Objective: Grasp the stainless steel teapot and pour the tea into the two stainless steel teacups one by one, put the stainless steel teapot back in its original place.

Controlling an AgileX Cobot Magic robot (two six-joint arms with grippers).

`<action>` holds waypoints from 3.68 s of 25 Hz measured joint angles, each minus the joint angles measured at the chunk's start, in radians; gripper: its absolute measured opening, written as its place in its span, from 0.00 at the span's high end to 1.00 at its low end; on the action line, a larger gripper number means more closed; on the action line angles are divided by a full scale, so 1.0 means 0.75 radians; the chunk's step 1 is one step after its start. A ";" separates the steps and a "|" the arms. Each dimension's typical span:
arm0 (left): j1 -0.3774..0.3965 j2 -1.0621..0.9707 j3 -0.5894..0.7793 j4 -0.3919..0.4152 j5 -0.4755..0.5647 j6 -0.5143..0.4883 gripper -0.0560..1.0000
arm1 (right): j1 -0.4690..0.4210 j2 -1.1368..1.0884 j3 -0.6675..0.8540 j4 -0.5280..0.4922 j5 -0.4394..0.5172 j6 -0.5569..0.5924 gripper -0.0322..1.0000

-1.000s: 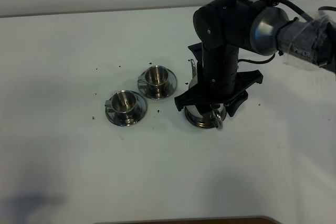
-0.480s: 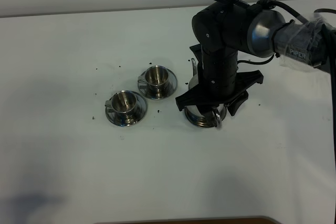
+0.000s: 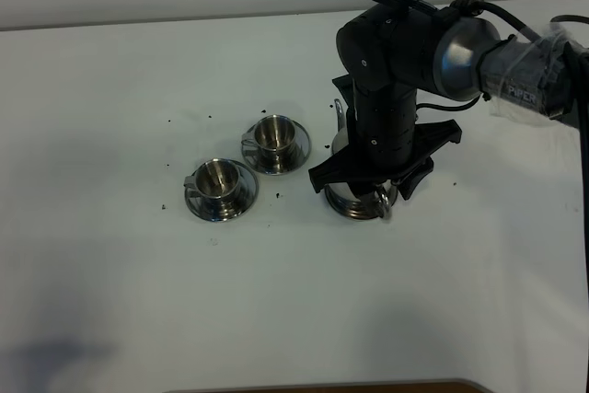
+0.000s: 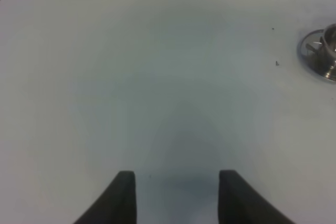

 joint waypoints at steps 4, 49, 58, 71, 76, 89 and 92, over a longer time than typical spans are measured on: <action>0.000 0.000 0.000 0.000 0.000 0.000 0.54 | 0.000 0.000 0.000 -0.002 -0.001 0.003 0.68; 0.000 0.000 0.000 0.000 0.000 -0.001 0.54 | 0.019 -0.020 0.000 -0.069 0.012 -0.015 0.78; 0.000 0.000 0.000 0.000 0.000 0.000 0.54 | 0.019 -0.060 0.000 -0.071 0.001 -0.015 0.78; 0.000 0.000 0.000 0.000 0.000 0.000 0.54 | 0.019 -0.062 0.000 -0.083 -0.073 -0.015 0.78; 0.000 0.000 0.000 0.000 0.000 0.000 0.54 | 0.020 -0.058 0.001 -0.085 -0.074 -0.015 0.78; 0.000 0.000 0.000 0.000 0.000 0.000 0.54 | 0.073 -0.179 0.148 -0.190 -0.130 0.050 0.78; 0.000 0.000 0.000 0.000 0.000 -0.001 0.54 | 0.073 -0.222 0.235 -0.200 -0.221 0.058 0.78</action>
